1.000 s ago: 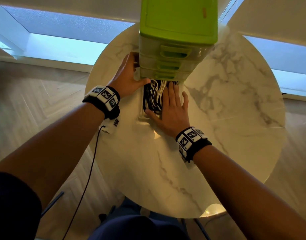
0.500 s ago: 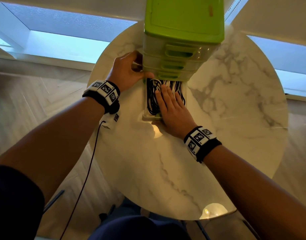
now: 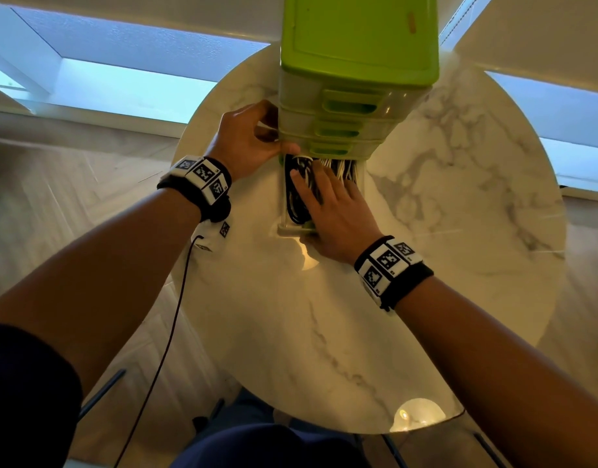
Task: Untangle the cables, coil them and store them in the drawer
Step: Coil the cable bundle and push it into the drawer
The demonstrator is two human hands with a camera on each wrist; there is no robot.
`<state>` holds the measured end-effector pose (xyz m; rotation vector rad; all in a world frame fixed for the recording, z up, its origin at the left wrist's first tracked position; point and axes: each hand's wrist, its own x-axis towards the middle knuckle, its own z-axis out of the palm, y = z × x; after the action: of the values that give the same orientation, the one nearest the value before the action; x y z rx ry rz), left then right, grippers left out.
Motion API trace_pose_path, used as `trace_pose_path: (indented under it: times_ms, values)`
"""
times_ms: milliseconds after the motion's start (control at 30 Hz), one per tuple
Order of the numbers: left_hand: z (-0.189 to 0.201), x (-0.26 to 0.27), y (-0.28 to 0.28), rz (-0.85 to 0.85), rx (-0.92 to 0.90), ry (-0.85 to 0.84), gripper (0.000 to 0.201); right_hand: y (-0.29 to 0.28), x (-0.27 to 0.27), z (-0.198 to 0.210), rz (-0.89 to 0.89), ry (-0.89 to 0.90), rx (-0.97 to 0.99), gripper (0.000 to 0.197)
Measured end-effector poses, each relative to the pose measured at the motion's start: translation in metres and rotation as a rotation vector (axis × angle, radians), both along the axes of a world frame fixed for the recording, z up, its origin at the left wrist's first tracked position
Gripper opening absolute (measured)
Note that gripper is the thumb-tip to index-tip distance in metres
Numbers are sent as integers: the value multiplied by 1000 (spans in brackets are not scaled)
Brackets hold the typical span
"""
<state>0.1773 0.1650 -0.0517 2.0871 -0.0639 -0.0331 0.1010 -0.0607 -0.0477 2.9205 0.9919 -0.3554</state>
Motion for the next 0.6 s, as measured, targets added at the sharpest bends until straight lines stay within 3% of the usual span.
trace_pose_path:
  times_ms: [600]
  values:
    - [9, 2, 2, -42, 29, 45, 57, 5, 12, 10, -28, 61, -33, 121]
